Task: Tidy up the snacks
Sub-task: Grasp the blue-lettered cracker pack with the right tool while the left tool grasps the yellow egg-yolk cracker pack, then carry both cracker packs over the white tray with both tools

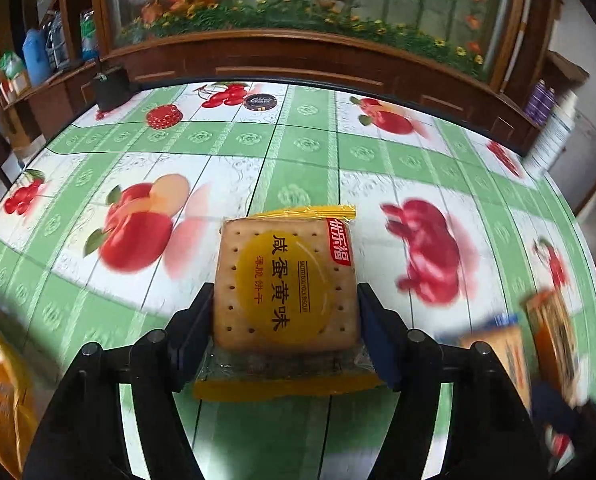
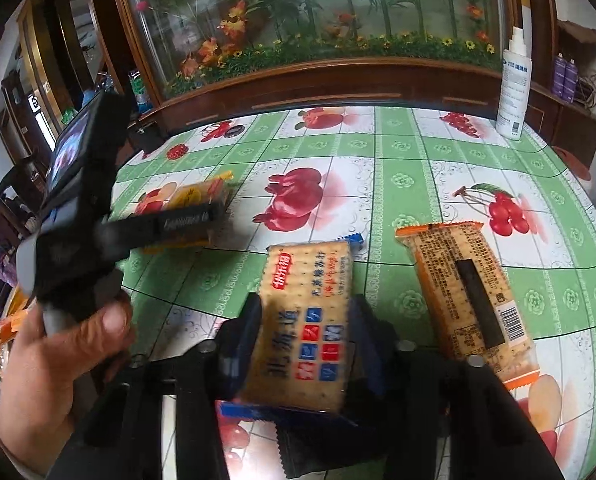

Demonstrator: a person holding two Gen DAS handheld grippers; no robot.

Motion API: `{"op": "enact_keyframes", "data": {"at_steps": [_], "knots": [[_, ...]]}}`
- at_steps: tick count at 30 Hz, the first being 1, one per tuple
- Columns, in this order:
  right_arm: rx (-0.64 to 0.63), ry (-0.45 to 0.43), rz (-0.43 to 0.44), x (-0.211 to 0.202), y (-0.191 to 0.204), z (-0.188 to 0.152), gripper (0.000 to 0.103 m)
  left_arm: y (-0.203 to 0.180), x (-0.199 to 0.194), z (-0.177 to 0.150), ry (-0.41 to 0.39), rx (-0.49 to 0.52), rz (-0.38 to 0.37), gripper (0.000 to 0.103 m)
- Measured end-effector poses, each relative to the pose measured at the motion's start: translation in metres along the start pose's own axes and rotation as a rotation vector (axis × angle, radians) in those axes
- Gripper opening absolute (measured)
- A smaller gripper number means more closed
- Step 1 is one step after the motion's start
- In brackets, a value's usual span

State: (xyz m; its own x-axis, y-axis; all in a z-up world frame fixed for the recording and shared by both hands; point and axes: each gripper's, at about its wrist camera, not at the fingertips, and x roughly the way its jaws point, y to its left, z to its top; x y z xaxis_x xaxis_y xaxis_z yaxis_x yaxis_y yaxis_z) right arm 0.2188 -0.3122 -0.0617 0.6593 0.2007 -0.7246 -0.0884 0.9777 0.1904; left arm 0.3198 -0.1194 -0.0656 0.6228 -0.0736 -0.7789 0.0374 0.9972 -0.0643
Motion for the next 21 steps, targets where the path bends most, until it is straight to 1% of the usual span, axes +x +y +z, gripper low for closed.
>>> {"op": "enact_keyframes", "data": {"at_steps": [1,3,5,7,8,10,11,12,14,16,17,18,19,20,21], "knots": [[-0.001,0.003,0.004,0.0,0.001,0.0,0.03,0.0,-0.007,-0.004,-0.01,0.004,0.002,0.067],[-0.006,0.007,0.003,0.001,0.002,0.0,0.026,0.007,-0.025,-0.014,-0.031,0.001,-0.001,0.067],[-0.009,0.01,-0.003,0.001,0.002,0.0,0.026,0.016,-0.046,-0.024,-0.051,-0.007,-0.01,0.067],[-0.015,0.012,-0.012,0.001,0.004,-0.001,0.032,0.022,-0.065,-0.033,-0.072,-0.006,-0.014,0.067],[-0.016,0.005,-0.014,0.0,0.006,0.0,0.037,0.027,-0.075,-0.039,-0.086,-0.01,-0.019,0.067],[0.001,-0.001,0.01,-0.002,0.009,0.001,0.078,0.033,-0.094,-0.049,-0.107,-0.016,-0.025,0.067],[-0.004,-0.006,0.013,-0.002,0.014,0.001,0.084,0.036,-0.103,-0.055,-0.117,-0.014,-0.029,0.067],[-0.015,-0.008,-0.001,-0.002,0.018,0.002,0.088,0.039,-0.11,-0.061,-0.122,-0.014,-0.032,0.067],[-0.058,0.006,-0.059,0.007,0.029,0.001,0.087,0.043,-0.121,-0.07,-0.122,-0.012,-0.041,0.067],[-0.09,0.042,-0.11,0.021,0.035,-0.001,0.084,0.046,-0.134,-0.081,-0.128,-0.001,-0.042,0.067],[-0.104,0.062,-0.121,0.027,0.037,-0.004,0.081,0.049,-0.143,-0.086,-0.14,0.003,-0.04,0.067],[-0.128,0.095,-0.138,0.035,0.042,-0.006,0.069,0.052,-0.151,-0.09,-0.152,0.007,-0.03,0.067],[-0.143,0.065,-0.156,0.03,0.046,-0.005,0.059,0.055,-0.157,-0.093,-0.162,0.01,-0.022,0.067],[-0.158,0.054,-0.181,0.028,0.048,-0.005,0.058,0.058,-0.164,-0.096,-0.177,0.013,-0.013,0.067],[-0.166,0.055,-0.183,0.026,0.049,-0.006,0.058,0.061,-0.172,-0.1,-0.19,0.018,0.001,0.067]]}}
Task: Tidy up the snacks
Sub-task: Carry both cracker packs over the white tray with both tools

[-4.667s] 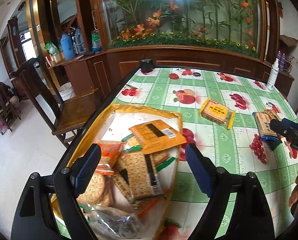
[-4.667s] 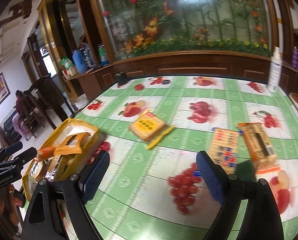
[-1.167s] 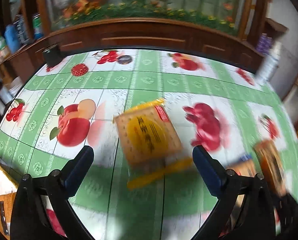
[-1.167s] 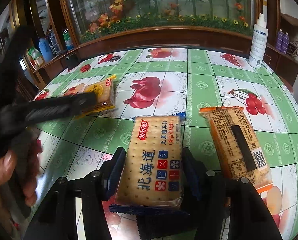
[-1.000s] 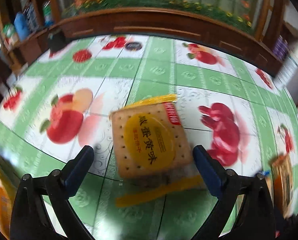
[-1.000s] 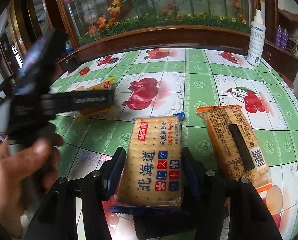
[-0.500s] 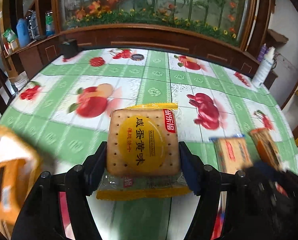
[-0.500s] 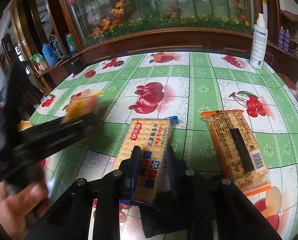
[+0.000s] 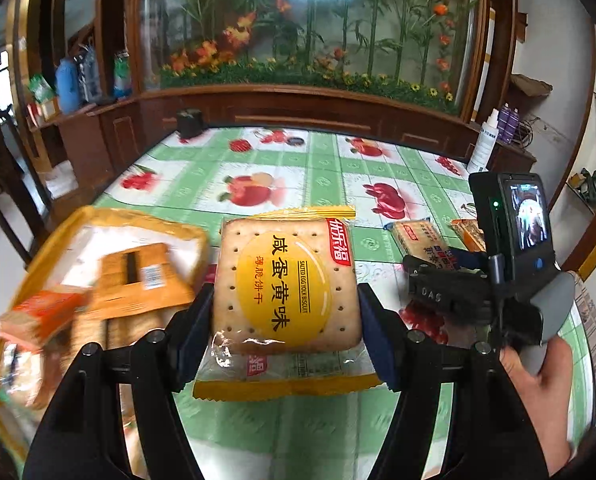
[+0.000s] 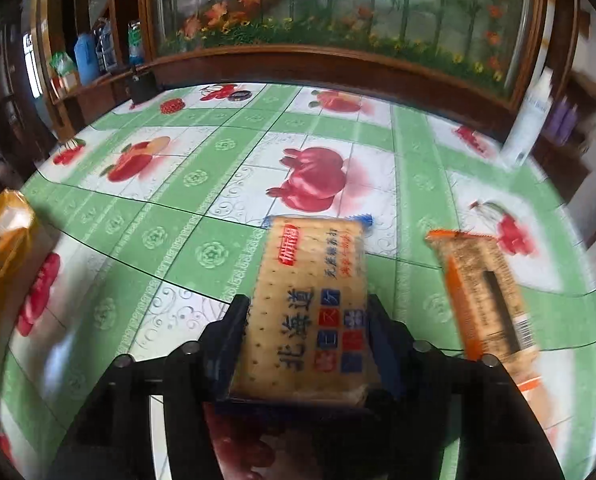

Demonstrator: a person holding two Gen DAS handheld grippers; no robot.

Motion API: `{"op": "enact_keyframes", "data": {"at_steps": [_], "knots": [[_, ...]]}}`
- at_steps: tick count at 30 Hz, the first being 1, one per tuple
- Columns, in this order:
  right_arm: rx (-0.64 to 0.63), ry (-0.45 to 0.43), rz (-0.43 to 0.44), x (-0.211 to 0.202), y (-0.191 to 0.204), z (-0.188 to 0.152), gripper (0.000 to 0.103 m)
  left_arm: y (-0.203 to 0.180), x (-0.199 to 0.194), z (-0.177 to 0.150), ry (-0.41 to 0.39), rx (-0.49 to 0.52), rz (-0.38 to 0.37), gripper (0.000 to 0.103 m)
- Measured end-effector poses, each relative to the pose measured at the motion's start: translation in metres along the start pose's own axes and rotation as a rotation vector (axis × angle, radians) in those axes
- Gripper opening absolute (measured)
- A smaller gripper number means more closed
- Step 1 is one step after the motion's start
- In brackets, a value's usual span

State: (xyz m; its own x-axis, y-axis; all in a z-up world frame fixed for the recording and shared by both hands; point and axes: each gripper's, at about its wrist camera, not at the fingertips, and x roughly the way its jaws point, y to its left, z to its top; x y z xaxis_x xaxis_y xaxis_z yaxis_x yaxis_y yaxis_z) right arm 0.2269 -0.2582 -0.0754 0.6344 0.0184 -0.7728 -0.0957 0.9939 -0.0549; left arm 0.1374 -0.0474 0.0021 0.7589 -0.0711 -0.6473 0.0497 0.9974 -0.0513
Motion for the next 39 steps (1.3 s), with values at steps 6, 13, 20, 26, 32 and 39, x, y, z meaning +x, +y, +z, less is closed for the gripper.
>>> {"op": "enact_keyframes", "data": {"at_steps": [6,13,20,26,32,39], "knots": [[0.008,-0.078,0.078,-0.043,0.011,-0.008,0.057,0.025,-0.031,-0.008,-0.058,-0.031,0.064,0.068],[0.04,-0.224,0.204,-0.118,0.031,-0.014,0.057,0.049,-0.048,-0.021,-0.084,-0.047,0.12,0.068],[0.021,-0.262,0.276,-0.154,0.055,-0.034,0.057,0.065,-0.061,-0.035,-0.091,-0.071,0.154,0.068],[-0.01,-0.274,0.326,-0.17,0.075,-0.047,0.057,0.076,-0.072,-0.042,-0.102,-0.091,0.183,0.068],[-0.043,-0.275,0.366,-0.18,0.096,-0.054,0.057,0.09,-0.08,-0.049,-0.105,-0.115,0.204,0.068],[-0.079,-0.281,0.401,-0.189,0.116,-0.056,0.057,0.109,-0.087,-0.054,-0.109,-0.145,0.229,0.068]]}}
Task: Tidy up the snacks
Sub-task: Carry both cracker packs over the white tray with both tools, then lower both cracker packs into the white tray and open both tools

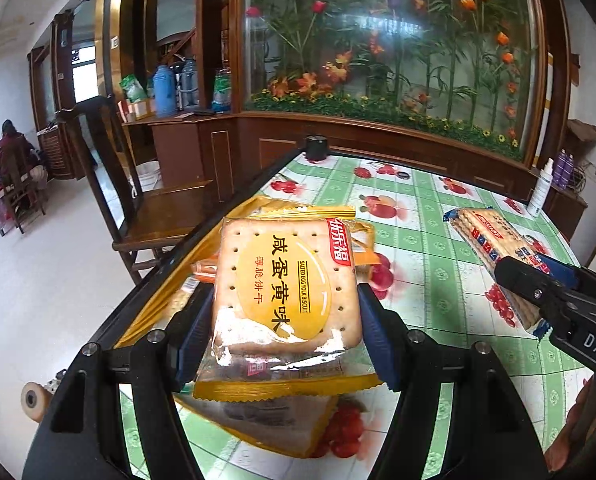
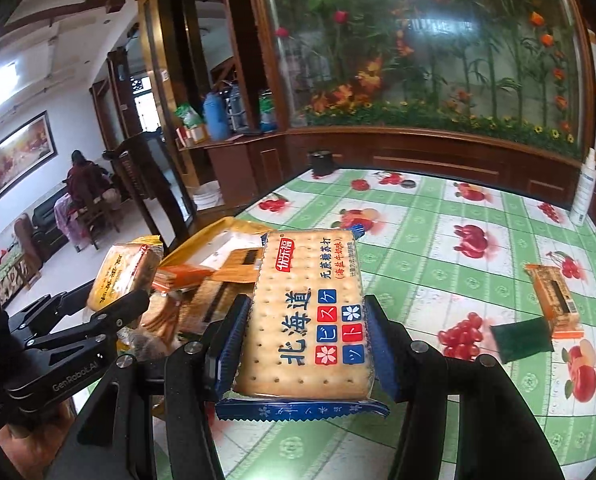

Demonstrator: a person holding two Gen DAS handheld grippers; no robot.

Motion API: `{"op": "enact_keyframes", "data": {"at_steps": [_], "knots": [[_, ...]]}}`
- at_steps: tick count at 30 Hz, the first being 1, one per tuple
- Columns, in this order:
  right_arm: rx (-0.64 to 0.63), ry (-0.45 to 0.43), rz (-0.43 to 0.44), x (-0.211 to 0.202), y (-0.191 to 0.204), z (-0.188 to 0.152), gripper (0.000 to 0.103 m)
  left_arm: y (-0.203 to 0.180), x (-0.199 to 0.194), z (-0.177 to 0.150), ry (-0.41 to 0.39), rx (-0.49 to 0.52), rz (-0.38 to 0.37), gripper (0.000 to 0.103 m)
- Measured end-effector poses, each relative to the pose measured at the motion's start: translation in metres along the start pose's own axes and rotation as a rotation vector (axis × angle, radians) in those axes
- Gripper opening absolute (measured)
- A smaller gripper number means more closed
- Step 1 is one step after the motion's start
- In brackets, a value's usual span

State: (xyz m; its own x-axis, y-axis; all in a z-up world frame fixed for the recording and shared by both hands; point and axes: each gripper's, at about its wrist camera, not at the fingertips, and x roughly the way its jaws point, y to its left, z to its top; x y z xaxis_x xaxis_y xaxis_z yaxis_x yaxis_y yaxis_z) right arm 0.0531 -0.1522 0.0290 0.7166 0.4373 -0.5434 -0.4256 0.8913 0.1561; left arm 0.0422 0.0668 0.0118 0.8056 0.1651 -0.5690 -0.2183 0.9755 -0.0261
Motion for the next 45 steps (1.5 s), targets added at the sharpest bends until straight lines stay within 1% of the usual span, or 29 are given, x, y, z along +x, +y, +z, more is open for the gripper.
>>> {"op": "enact_keyframes", "data": {"at_steps": [4,9,15,22,33,45], "knots": [[-0.009,0.009,0.04,0.006,0.014,0.003,0.057,0.018,0.006,-0.001,0.016,-0.03,0.017,0.068],[-0.03,0.027,0.083,0.024,0.034,0.011,0.057,0.041,0.015,-0.002,0.031,-0.07,0.042,0.068],[-0.055,0.037,0.118,0.046,0.056,0.022,0.057,0.056,0.024,-0.002,0.041,-0.096,0.06,0.068],[-0.073,0.049,0.148,0.066,0.071,0.03,0.057,0.059,0.032,0.002,0.05,-0.101,0.068,0.068],[-0.048,0.075,0.183,0.109,0.075,0.048,0.057,0.057,0.05,0.008,0.078,-0.075,0.087,0.068],[-0.058,0.105,0.181,0.14,0.077,0.053,0.057,0.056,0.069,0.01,0.126,-0.053,0.1,0.068]]}}
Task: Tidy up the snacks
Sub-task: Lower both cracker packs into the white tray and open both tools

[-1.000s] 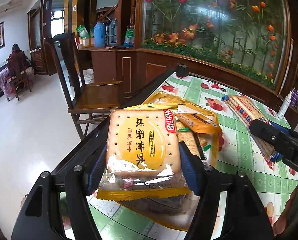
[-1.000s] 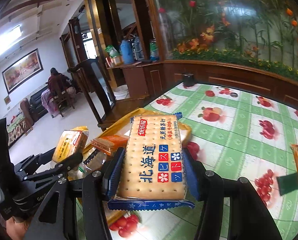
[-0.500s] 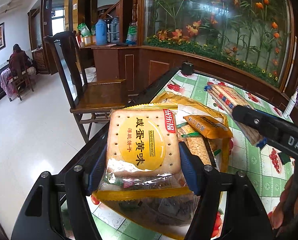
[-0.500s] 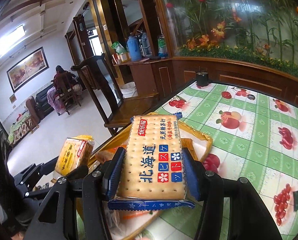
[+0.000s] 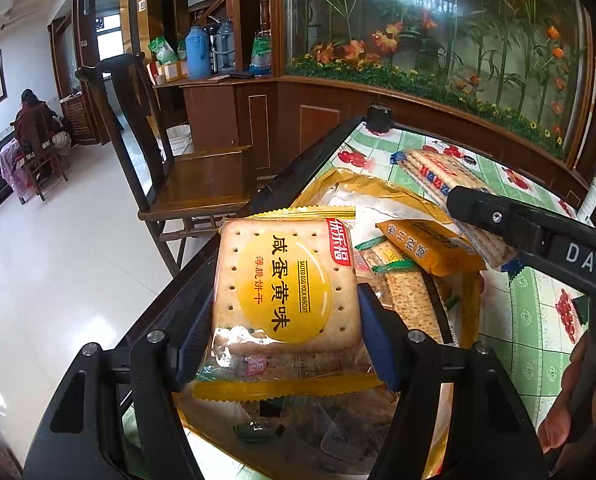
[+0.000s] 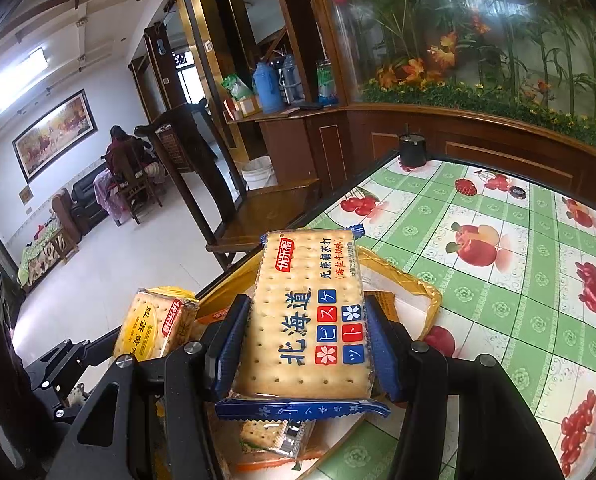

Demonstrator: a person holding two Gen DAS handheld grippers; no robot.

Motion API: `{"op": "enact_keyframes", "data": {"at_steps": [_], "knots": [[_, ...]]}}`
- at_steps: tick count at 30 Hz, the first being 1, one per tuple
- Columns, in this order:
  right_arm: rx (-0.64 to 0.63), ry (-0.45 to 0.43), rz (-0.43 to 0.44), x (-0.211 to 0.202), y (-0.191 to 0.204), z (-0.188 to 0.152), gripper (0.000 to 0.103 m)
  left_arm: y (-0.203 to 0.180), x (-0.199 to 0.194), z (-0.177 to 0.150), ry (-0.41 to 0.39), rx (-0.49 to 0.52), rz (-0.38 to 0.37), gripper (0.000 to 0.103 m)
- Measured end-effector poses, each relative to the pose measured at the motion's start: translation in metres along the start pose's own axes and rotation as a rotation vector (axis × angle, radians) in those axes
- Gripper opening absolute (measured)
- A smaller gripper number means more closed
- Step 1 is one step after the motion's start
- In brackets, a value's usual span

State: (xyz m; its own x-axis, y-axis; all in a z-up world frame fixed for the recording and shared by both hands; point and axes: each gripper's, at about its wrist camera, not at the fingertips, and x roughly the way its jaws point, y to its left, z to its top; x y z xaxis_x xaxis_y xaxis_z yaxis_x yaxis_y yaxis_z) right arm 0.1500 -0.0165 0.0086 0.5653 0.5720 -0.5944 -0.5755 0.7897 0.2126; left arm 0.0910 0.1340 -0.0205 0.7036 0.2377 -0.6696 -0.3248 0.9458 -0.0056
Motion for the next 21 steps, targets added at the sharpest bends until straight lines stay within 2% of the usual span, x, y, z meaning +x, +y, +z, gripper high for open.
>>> {"op": "enact_keyframes", "data": {"at_steps": [21], "knots": [[-0.01,0.051,-0.016,0.029,-0.004,0.0,0.057,-0.007,0.017,0.004,0.034,0.026,0.006,0.068]]}}
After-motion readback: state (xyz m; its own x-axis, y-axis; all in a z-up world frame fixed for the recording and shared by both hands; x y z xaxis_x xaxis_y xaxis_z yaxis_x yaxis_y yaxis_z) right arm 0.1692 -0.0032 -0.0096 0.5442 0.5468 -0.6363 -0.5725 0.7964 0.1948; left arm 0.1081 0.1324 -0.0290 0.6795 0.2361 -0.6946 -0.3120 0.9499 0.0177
